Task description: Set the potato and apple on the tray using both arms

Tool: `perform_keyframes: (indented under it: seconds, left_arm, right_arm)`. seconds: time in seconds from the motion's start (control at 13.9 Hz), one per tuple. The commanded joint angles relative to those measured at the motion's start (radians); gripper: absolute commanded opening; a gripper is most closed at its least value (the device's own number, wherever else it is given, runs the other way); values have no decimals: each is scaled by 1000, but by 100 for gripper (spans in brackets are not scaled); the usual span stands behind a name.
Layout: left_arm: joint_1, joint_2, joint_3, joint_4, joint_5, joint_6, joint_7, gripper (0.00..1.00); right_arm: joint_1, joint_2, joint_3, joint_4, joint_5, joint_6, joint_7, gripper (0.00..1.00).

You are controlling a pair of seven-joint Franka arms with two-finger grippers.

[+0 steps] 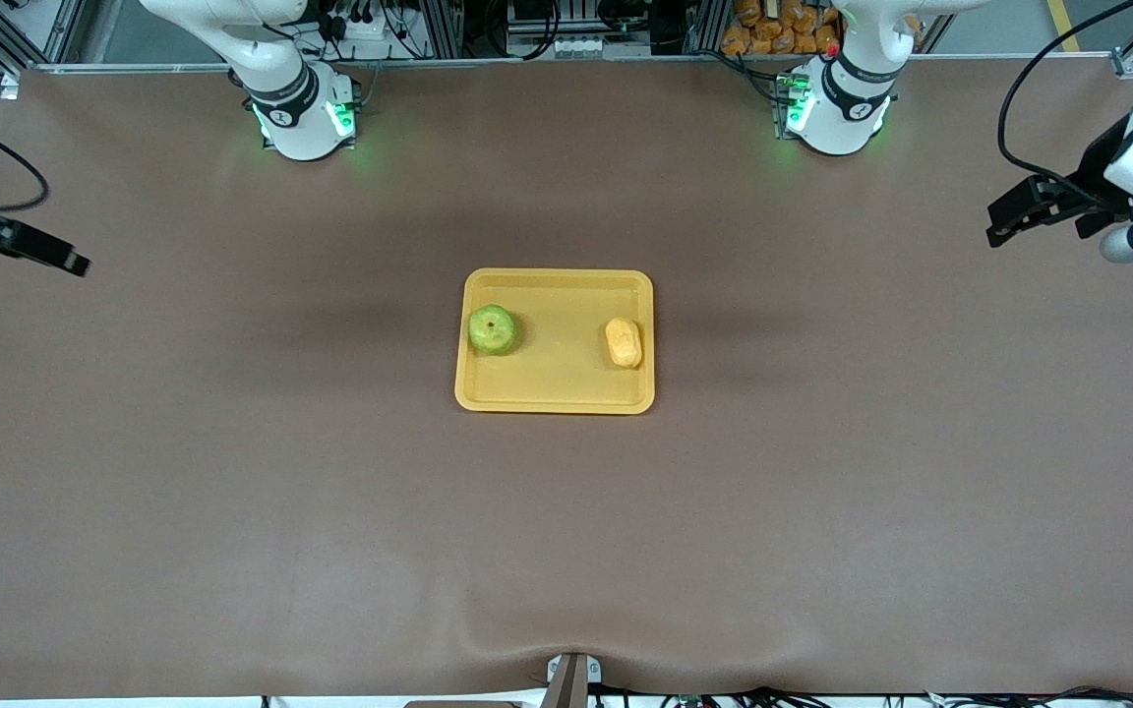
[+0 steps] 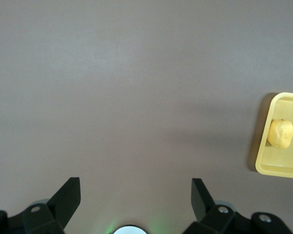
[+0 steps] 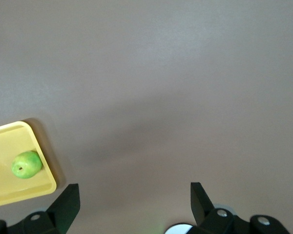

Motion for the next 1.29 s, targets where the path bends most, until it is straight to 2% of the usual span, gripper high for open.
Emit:
perform_keyframes:
  seconds: [0.0, 0.43, 1.22]
  left_arm:
    - [3, -59, -5, -30, -15, -9, 34, 100]
    - [3, -3, -10, 78, -18, -16, 38, 100]
    - [14, 0, -1, 79, -69, -37, 38, 100]
  right_arm:
    - [-17, -25, 6, 29, -32, -34, -106, 100]
    - [30, -25, 12, 111, -69, -120, -127, 100]
    - [35, -26, 15, 109, -72, -126, -131, 100]
